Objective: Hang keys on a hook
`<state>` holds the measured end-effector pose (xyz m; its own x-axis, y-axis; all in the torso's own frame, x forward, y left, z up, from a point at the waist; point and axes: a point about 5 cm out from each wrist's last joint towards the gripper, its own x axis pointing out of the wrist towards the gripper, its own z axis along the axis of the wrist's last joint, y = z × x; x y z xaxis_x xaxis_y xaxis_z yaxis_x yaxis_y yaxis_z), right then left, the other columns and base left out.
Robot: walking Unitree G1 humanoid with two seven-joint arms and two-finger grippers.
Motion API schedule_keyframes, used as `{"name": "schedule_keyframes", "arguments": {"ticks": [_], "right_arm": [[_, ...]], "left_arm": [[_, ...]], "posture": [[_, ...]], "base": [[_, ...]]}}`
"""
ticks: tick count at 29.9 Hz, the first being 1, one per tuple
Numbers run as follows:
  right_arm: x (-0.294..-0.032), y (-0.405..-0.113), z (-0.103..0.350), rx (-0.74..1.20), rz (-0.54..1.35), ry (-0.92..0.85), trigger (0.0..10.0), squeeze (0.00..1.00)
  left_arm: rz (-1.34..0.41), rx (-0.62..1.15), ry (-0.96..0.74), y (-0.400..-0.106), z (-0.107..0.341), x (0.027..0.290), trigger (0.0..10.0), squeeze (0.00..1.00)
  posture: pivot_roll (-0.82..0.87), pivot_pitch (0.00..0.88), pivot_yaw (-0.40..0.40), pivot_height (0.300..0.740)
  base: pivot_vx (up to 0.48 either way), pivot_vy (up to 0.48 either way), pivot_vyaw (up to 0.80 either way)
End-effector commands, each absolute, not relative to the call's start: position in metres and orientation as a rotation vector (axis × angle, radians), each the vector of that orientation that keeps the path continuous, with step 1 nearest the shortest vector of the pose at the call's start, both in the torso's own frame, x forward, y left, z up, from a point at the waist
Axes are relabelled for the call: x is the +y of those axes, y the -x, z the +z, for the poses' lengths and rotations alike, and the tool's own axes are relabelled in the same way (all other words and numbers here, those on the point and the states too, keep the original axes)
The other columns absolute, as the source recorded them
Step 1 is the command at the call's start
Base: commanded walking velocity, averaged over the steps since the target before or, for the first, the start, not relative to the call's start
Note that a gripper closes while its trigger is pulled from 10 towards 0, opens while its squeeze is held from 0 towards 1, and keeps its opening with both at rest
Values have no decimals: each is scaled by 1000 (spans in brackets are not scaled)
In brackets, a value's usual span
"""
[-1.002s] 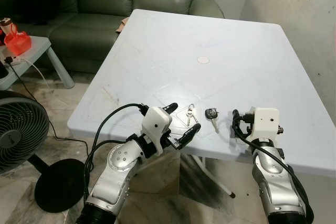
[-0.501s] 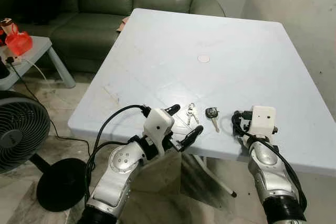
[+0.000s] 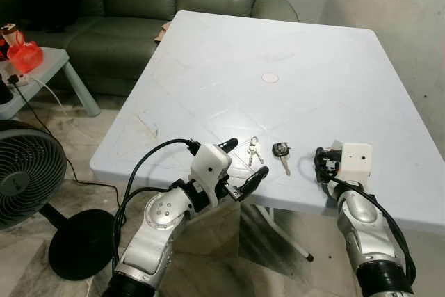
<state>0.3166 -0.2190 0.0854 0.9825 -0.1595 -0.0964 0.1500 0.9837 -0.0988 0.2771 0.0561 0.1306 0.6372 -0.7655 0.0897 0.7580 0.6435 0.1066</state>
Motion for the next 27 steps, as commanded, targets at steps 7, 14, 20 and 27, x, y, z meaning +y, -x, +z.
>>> {"name": "schedule_keyframes", "arguments": {"ticks": [7, 14, 20, 27], "right_arm": [[-228, -308, 76, 134, -134, 68, 10000, 0], [-231, -302, 71, 143, -107, 71, 5137, 0], [-232, -299, 69, 144, -97, 85, 0, 0], [-230, -298, 67, 150, -82, 77, 3490, 0]], "left_arm": [[-874, -151, -79, -277, 135, 55, 10000, 0], [-873, -156, -86, -277, 135, 54, 10000, 0], [-874, -162, -91, -278, 136, 53, 10000, 0], [-877, -167, -96, -278, 136, 52, 10000, 0]], "posture": [[-72, 123, 11, 727], [-72, 116, 10, 727], [-74, 110, 11, 727], [-76, 105, 11, 727]], "base": [[0, 0, 0], [0, 0, 0], [0, 0, 0], [0, 0, 0]]}}
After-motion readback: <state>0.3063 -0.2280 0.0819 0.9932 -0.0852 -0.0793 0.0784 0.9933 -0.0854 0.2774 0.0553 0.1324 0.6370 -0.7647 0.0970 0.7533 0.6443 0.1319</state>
